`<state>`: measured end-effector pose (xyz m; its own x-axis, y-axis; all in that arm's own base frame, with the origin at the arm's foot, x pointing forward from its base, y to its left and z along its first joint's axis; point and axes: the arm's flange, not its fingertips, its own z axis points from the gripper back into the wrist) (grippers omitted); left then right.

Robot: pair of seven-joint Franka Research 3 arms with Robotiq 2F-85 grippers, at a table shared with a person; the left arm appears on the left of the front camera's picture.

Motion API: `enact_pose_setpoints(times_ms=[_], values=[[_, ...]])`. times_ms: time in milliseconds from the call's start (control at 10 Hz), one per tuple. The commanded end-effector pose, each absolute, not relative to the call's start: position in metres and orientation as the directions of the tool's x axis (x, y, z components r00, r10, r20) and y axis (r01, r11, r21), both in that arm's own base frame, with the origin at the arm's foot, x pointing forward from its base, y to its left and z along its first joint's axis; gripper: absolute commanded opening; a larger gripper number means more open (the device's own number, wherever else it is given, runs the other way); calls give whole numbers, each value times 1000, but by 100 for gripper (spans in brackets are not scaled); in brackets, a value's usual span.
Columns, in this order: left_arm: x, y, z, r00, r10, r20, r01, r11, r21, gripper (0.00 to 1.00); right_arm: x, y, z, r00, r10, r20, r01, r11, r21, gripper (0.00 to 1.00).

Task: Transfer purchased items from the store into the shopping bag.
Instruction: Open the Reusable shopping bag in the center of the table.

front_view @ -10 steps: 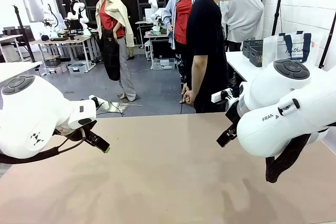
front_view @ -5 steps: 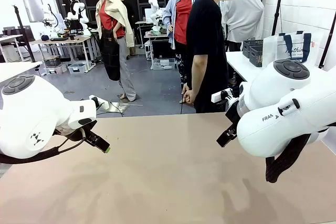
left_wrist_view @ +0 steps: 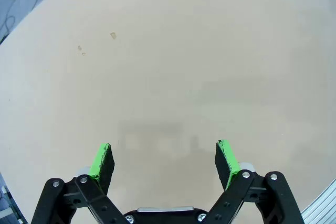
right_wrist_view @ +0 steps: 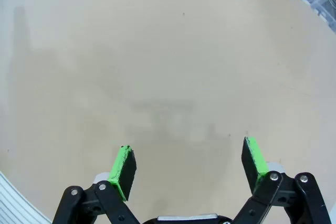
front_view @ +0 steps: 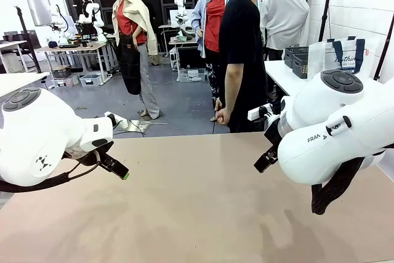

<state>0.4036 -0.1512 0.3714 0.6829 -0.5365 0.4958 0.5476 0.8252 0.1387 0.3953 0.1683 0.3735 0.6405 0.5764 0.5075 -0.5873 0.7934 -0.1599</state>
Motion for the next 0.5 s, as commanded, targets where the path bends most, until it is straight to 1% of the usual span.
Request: enact_pose_setpoints(times_ms=[0, 400], values=[[404, -151, 371, 683, -536, 496, 547, 826, 138, 100, 395, 168, 374, 641, 576, 508, -587, 793, -160, 100], [404, -151, 371, 683, -536, 496, 547, 826, 138, 100, 395, 168, 374, 641, 576, 508, -587, 793, -160, 100]])
